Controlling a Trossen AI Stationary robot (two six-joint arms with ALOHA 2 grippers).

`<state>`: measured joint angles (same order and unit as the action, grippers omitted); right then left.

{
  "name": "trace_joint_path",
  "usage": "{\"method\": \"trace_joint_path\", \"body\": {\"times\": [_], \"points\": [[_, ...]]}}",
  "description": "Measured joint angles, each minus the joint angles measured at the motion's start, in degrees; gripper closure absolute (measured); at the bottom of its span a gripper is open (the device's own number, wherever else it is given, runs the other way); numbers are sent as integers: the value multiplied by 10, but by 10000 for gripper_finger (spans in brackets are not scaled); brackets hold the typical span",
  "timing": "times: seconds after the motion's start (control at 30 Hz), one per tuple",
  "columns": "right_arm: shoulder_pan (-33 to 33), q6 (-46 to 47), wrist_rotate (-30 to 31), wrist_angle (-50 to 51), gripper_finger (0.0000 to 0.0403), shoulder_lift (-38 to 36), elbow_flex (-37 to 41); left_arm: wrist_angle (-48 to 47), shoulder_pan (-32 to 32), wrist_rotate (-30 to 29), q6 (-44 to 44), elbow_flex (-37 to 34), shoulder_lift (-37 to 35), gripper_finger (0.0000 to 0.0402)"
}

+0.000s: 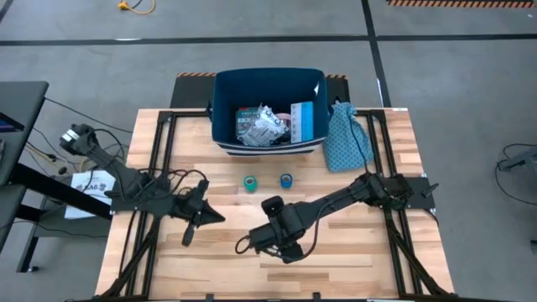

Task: Pick & place medical supplies in basket/bin
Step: Put the gauze bandage into the bin

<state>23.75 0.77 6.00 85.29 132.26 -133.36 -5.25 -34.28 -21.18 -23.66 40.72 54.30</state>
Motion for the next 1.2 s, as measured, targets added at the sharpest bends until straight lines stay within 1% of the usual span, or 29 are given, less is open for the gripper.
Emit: {"method": "trace_joint_path", "body": {"times": [0.07,0.23,0.37,0.43,0.5,0.57,0.6,0.67,0.8,0.9,1.03,1.1,1.2], "points": [[1,-6,-12,-13,134,4,0,10,-17,-19,-12,-11,0,402],[2,-13,-19,-53,134,9,-1,14,-52,-62,-37,-22,0,401],[4,-35,-27,-39,134,14,0,14,-74,-87,-47,-23,0,402],[5,-42,-33,-40,134,26,0,13,-84,-100,-51,-23,0,401],[9,-44,-35,-21,134,36,9,13,-93,-112,-55,-23,0,401],[10,-45,-41,-48,134,37,23,13,-101,-120,-59,-23,0,401],[10,-45,-46,-59,134,35,31,12,-104,-123,-60,-23,0,401],[15,-50,-48,-39,134,39,47,15,-108,-127,-61,-23,0,401],[20,-68,-47,-53,134,50,69,20,-114,-127,-62,-23,0,401],[21,-69,-45,-87,136,50,95,19,-115,-127,-66,-23,0,401],[15,-69,-44,-118,148,50,123,18,-115,-127,-70,-23,0,401],[12,-74,-44,-114,154,50,137,18,-115,-127,-70,-23,0,401],[5,-78,-43,-147,166,49,168,18,-115,-127,-70,-23,0,401]]}}
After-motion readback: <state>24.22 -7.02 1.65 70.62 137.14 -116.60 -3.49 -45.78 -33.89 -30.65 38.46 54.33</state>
